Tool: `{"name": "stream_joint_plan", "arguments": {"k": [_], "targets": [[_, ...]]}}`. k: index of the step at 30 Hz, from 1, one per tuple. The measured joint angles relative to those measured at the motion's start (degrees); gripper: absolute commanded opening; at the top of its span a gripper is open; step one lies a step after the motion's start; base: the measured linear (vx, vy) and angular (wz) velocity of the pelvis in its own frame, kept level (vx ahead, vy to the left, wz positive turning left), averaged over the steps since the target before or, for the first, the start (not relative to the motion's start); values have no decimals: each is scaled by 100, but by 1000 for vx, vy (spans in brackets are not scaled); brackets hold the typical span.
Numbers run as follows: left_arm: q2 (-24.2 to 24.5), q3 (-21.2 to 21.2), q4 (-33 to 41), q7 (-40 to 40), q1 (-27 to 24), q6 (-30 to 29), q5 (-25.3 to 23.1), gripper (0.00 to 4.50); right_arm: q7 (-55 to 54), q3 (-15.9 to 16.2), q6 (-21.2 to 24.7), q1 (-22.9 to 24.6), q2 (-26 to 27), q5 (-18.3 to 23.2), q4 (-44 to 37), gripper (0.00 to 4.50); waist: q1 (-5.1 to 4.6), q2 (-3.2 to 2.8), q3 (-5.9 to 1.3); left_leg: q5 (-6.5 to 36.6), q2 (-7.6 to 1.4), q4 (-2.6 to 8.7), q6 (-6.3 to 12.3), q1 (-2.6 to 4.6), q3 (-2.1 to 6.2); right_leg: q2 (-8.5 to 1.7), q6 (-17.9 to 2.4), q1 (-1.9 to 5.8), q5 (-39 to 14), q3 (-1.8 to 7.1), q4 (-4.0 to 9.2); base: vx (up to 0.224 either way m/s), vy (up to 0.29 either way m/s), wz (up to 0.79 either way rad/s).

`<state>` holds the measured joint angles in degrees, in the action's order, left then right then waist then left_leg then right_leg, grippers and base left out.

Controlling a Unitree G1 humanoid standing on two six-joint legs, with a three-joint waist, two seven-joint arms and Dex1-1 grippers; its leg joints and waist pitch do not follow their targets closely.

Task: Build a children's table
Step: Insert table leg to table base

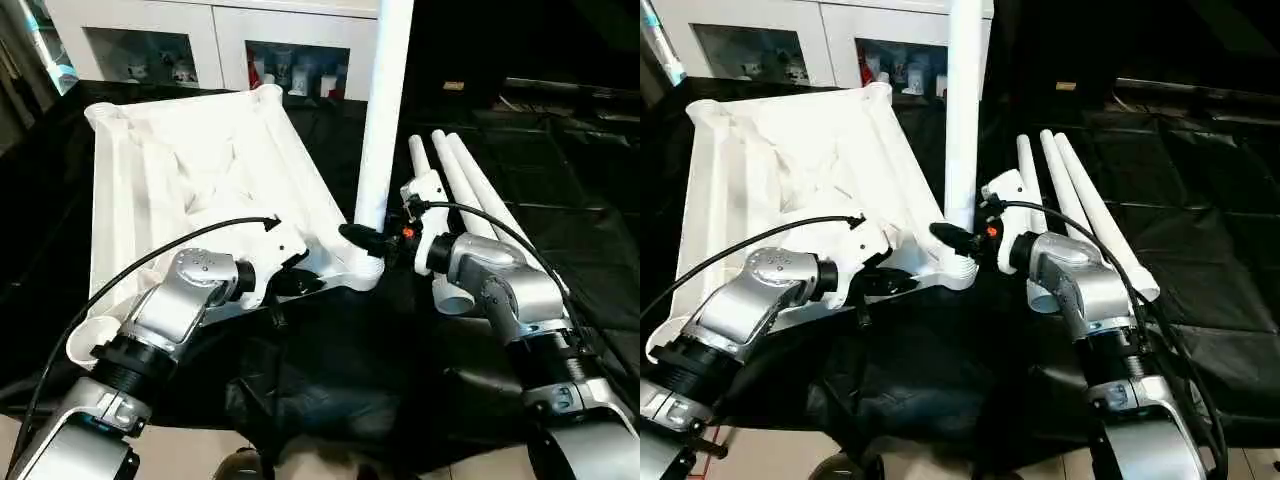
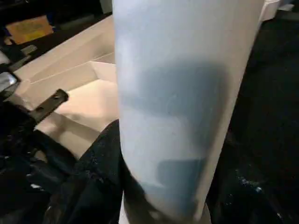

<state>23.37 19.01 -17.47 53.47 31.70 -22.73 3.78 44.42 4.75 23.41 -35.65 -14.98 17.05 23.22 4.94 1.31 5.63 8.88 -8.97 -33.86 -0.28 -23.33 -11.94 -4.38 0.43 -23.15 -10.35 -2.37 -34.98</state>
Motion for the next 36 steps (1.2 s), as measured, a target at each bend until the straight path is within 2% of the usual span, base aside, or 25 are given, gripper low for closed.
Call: {"name": "stream_joint_plan", "arguments": {"k": [10, 14, 16, 19, 22, 28, 31, 33, 35, 36], "targets": [[-3, 17, 121, -88, -83, 129, -127, 11, 29, -39, -34, 3, 31, -25, -10, 190, 1, 4, 3, 1, 0, 3, 1, -2, -1, 0, 1, -1, -2, 0, 2, 0, 0, 0], [-14, -30, 279, -195, -208, 172, -132, 11, -86, -419, 402, 152, 112, 519, -816, 190, 3, 3, 4, 1, 0, 5, 2, -3, -1, 0, 1, -3, -3, 0, 2, 0, 0, 0], [-27, -196, 431, -181, -331, 119, -37, 11, -220, -630, 733, 304, 144, 827, -1392, 190, 3, 0, 6, 1, 0, 8, 2, -7, -3, 0, 1, -8, -3, 1, 4, 0, 0, 0], [-107, -545, 691, -171, -429, -11, 404, 59, -418, -905, 1047, 497, 139, 1183, -2056, 190, 0, -2, 7, 1, -3, 10, 1, -27, -6, 2, 1, -31, -3, -1, -2, 0, 0, 0], [26, -697, 1034, -137, -322, 73, 528, 80, -546, -940, 1105, 638, 155, 1263, -2324, 190, 8, -16, 2, 0, -4, 15, 0, -15, -6, 3, 0, -27, -3, 0, -3, 0, 0, 0], [144, -517, 1019, -3, -431, 311, 303, 91, -835, -944, 1258, 944, 209, 1254, -2568, 190, 8, -46, 20, 0, -3, 14, -2, -11, -6, 2, -3, -23, 1, 3, -2, 0, 0, 0], [59, -590, 1008, -283, -493, 480, 247, 91, -1160, -941, 1269, 1104, 216, 1125, -2859, 190, 24, -69, 29, 0, -3, 19, -3, -11, -6, 2, -3, -24, 0, 1, -1, 0, 0, 0], [-369, -1104, 1078, -1181, -574, 562, 226, 91, -1715, -901, 1269, 1241, 151, 664, -3166, 190, 27, -96, 38, 0, -2, 18, -4, -16, -6, 2, -3, -23, 0, 0, 1, 0, 0, 0], [-869, -1708, 1368, -2242, -724, 549, 232, 91, -2177, -925, 1268, 1478, 136, 342, -3411, 190, 15, -100, 36, 0, -2, 18, -4, -15, -6, 2, -2, -23, -1, 1, 3, 0, 0, 0], [-966, -1861, 1489, -2550, -769, 522, 232, 91, -2306, -941, 1268, 1549, 151, 279, -3449, 190, 14, -102, 36, 0, -2, 20, -4, -15, -6, 2, -1, -23, -2, -1, 4, 0, 0, 0]]}}
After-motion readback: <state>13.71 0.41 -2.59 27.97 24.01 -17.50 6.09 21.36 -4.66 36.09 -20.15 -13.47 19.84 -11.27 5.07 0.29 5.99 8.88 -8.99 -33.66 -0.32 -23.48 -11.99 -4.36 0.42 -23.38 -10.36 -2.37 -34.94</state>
